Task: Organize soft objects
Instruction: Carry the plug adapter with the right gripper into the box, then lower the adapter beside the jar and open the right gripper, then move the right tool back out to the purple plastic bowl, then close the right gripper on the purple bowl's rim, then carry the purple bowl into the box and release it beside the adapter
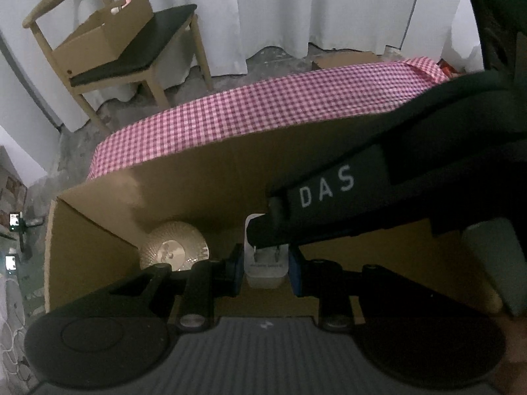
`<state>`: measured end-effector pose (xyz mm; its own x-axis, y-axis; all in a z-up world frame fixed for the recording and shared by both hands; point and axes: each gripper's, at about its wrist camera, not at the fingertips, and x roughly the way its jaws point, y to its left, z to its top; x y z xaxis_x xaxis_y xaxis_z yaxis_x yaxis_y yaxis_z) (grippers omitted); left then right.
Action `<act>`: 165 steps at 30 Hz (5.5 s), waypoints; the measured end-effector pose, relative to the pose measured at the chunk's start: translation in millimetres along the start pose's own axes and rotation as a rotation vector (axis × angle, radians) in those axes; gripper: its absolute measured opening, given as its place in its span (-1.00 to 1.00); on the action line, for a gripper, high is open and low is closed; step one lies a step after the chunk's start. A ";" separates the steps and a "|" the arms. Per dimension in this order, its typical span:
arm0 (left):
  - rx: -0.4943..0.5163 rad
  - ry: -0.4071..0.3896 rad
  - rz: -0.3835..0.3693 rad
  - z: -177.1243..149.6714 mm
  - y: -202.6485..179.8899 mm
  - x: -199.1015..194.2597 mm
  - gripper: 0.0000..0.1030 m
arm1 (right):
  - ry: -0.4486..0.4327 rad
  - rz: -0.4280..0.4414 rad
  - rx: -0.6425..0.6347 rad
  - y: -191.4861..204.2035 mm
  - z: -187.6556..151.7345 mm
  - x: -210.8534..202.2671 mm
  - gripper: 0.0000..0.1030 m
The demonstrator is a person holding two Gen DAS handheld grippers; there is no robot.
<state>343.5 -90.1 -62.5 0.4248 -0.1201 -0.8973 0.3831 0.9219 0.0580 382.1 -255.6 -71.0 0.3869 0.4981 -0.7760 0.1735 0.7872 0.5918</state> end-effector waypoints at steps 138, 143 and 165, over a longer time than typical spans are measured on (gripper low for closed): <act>0.192 -0.271 -0.129 -86.5 -41.3 -125.2 0.43 | -0.133 -0.178 -0.240 50.7 -108.5 -119.4 -0.56; 0.177 -0.140 -0.166 -63.1 -31.3 -85.3 0.43 | -0.025 -0.234 -0.257 40.7 -84.9 -83.0 -0.55; 0.148 0.162 -0.126 -43.4 -30.6 -11.3 0.43 | 0.259 -0.276 -0.225 11.4 -45.9 8.9 -0.53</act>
<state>291.4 -101.0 -73.2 0.2341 -0.1590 -0.9591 0.5460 0.8378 -0.0056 345.9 -225.6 -81.1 0.1091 0.3097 -0.9445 0.0261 0.9490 0.3142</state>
